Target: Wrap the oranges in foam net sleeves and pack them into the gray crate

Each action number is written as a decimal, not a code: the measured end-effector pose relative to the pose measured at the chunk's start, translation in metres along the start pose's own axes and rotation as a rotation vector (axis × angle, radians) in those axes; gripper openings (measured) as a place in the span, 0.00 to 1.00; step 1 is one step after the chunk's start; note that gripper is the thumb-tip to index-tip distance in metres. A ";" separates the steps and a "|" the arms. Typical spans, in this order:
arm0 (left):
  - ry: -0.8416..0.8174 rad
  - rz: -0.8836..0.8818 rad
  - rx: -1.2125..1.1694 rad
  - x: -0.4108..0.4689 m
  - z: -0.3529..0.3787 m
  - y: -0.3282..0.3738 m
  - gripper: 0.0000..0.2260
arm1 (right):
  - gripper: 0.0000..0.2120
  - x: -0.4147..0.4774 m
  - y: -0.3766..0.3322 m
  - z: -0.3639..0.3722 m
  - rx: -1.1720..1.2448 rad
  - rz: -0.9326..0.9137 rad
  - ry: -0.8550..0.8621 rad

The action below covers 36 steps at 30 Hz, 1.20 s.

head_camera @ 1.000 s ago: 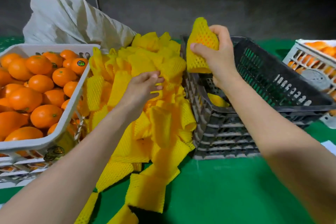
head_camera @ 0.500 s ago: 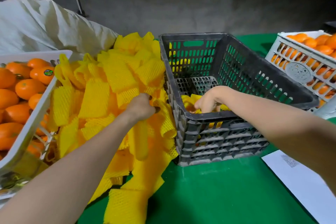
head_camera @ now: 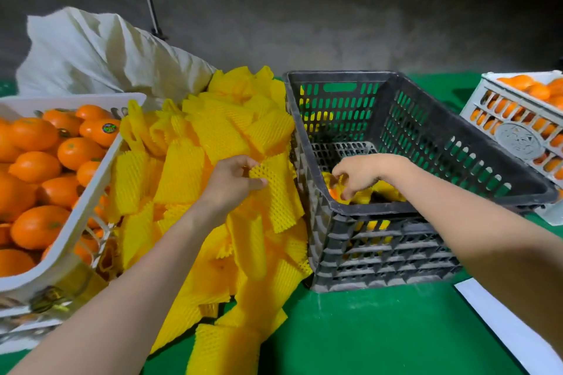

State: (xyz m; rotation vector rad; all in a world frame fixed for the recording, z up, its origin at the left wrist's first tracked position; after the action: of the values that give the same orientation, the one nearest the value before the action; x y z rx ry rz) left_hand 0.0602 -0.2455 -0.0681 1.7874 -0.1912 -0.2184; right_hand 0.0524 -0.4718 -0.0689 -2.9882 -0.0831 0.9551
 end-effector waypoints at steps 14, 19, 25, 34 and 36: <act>0.048 0.149 -0.205 -0.067 -0.072 0.033 0.16 | 0.14 -0.086 -0.170 -0.073 0.525 -0.671 0.783; 0.228 0.128 0.103 -0.087 -0.109 0.021 0.09 | 0.13 -0.081 -0.200 -0.078 0.487 -0.669 0.746; 0.366 0.239 0.431 -0.107 -0.145 0.027 0.14 | 0.20 -0.077 -0.251 -0.082 0.314 -0.641 0.851; 0.381 0.084 0.281 -0.108 -0.200 0.006 0.17 | 0.09 -0.076 -0.316 -0.088 0.396 -0.874 0.830; 0.295 0.067 0.199 -0.105 -0.208 0.001 0.19 | 0.08 -0.063 -0.324 -0.085 0.418 -0.854 0.750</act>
State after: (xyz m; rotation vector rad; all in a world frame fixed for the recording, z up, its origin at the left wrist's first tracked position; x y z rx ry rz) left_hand 0.0107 -0.0235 -0.0168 1.9830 -0.0621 0.1169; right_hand 0.0341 -0.1505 0.0431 -2.3112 -0.9026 -0.2127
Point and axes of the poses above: each hand's wrist, its own x-axis towards the middle knuckle, its own z-axis out of the palm, y = z × x, the point moved 7 cm from there along x, towards the middle knuckle, and after that the axes turned 3 degrees about -y, right-handed, at the moved point
